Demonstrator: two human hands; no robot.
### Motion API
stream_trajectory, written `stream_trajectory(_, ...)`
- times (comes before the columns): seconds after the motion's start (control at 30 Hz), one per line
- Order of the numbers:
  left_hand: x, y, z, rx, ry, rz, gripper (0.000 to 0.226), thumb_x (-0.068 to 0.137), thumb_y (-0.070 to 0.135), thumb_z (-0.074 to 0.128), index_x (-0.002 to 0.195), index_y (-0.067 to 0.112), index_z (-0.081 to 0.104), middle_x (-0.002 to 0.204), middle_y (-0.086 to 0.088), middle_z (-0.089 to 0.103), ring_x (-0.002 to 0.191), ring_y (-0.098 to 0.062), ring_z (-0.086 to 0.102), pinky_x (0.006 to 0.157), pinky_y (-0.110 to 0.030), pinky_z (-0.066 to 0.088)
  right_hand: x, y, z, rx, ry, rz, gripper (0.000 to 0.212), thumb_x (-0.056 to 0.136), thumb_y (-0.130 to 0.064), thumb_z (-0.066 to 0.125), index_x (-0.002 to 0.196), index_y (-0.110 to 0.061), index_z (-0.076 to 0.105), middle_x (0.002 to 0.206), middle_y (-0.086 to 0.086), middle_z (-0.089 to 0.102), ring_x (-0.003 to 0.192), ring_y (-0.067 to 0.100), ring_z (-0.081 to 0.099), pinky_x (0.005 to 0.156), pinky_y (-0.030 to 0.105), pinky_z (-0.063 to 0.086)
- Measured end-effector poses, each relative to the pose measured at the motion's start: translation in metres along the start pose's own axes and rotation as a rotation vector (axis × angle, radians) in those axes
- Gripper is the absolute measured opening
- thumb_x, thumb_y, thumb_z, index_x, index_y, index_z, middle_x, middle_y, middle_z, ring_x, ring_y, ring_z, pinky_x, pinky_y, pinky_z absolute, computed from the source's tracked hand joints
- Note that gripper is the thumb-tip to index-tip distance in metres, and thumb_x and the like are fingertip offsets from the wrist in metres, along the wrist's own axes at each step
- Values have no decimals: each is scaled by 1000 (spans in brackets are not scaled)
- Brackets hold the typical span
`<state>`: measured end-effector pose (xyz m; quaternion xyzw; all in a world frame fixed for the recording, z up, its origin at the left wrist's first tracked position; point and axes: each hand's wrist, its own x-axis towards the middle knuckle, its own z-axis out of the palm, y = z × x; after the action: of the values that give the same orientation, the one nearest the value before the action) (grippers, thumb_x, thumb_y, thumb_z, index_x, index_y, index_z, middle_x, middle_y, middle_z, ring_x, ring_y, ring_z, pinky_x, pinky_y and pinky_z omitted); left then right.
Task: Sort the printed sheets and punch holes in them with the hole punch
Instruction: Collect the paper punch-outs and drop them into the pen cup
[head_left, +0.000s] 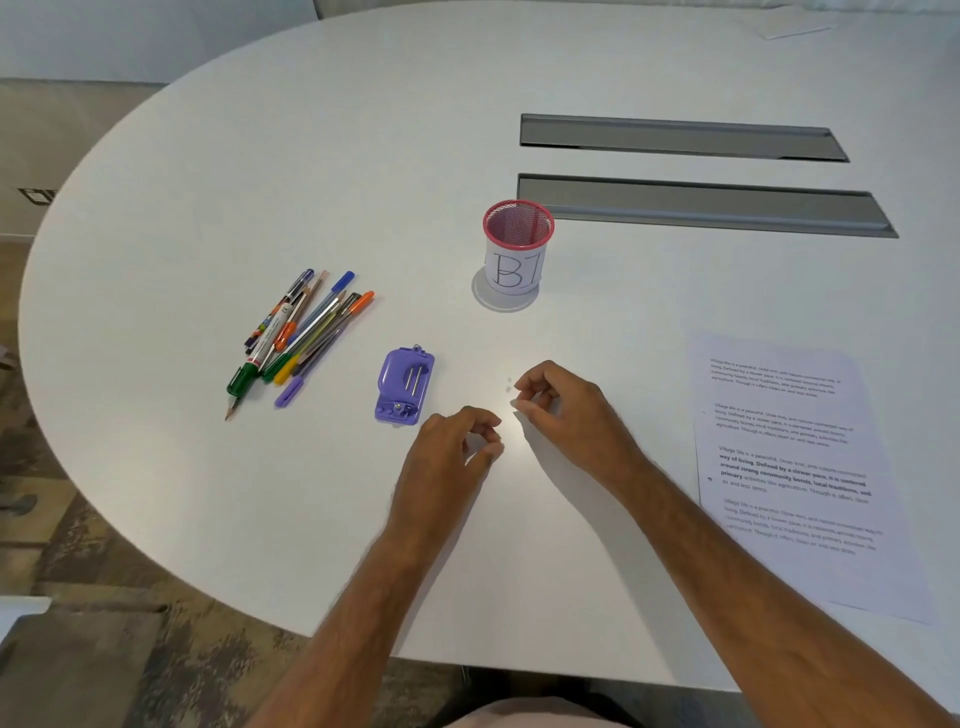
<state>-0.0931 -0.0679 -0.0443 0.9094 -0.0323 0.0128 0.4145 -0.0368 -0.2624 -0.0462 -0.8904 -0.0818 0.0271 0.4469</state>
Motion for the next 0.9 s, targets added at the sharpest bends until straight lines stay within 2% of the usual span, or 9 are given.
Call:
stream_trajectory(0.07,0,1,1,25,6,-5,19,94,24,75,112,28,70,95,20,69,90,11,51,75,-1,38,1,1,2,-9,15,-2,13,93,-23,73,99,-32,65,93,-17,72,90,4,66,81,25,55)
stream_trajectory(0.17,0,2,3,57,-1,-17,13,97,25,71,110,28,69,92,22,63,84,1,51,70,-5,39,6,2,1,-17,38,14,12,93,-23,73,99,-29,65,93,-17,72,89,2,65,79,23,55)
stream_trajectory(0.23,0,3,3,86,-10,4,8,98,22,68,104,27,66,86,22,58,82,-5,49,69,-11,40,10,2,0,-17,46,23,11,93,-23,72,99,-29,65,92,-16,72,87,2,66,79,25,56)
stream_trajectory(0.37,-1,7,4,129,-33,72,10,99,14,60,99,23,57,89,10,62,83,-14,49,70,-34,47,17,0,1,-5,85,50,13,91,-24,73,97,-31,65,91,-15,73,84,4,67,83,34,59)
stream_trajectory(0.5,0,8,6,61,-42,15,12,101,14,58,104,23,51,92,6,61,85,-19,54,74,-40,49,22,-3,1,-4,77,55,14,90,-26,74,97,-32,64,91,-17,74,85,4,68,84,37,59)
stream_trajectory(0.57,1,9,6,29,-45,-18,12,102,14,56,104,24,51,91,6,61,85,-18,54,73,-37,49,23,-4,1,-24,62,55,14,89,-29,74,98,-33,63,93,-20,74,86,3,67,83,36,59)
stream_trajectory(0.7,0,8,4,-99,-34,-119,17,103,14,55,108,29,50,95,13,59,91,-10,55,74,-24,45,22,-8,4,-71,53,43,19,86,-34,77,96,-34,61,93,-26,73,84,0,66,77,30,57)
stream_trajectory(0.9,1,7,-1,-250,7,-162,18,105,8,54,112,24,50,102,12,61,95,-2,61,78,-7,48,20,-9,7,-112,63,14,20,87,-38,79,96,-32,62,88,-25,72,85,1,67,75,28,55)
